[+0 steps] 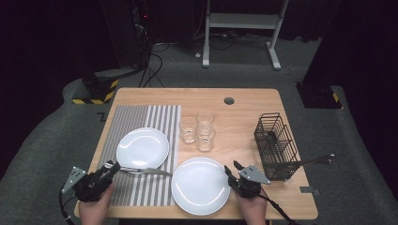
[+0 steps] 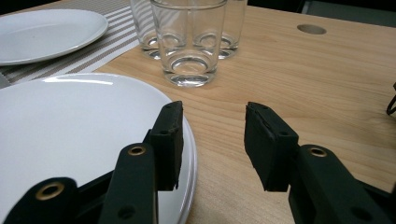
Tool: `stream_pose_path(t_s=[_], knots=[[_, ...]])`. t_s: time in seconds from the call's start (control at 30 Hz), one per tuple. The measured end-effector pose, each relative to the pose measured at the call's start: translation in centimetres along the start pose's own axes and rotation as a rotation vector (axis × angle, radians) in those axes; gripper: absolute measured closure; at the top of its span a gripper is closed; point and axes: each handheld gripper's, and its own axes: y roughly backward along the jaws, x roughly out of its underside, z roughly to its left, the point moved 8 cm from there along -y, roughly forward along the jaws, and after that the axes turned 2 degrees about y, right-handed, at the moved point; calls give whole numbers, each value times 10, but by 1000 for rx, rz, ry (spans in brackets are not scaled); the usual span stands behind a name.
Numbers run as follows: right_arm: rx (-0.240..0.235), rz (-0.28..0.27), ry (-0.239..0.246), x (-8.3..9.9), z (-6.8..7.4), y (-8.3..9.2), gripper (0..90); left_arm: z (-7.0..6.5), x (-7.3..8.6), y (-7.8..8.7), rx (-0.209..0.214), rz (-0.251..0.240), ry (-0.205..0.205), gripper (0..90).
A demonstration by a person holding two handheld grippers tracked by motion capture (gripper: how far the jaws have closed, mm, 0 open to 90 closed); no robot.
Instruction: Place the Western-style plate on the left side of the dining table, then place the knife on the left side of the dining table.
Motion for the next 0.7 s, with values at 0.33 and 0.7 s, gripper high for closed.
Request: stream_pose_path(t_s=[0.33,0.7], knots=[[4,1,0,0,-1,1,572,4,1,-3,2,3,17,602],[24,6,-1,0,0,0,563,13,7,-5,18,18,45,589]])
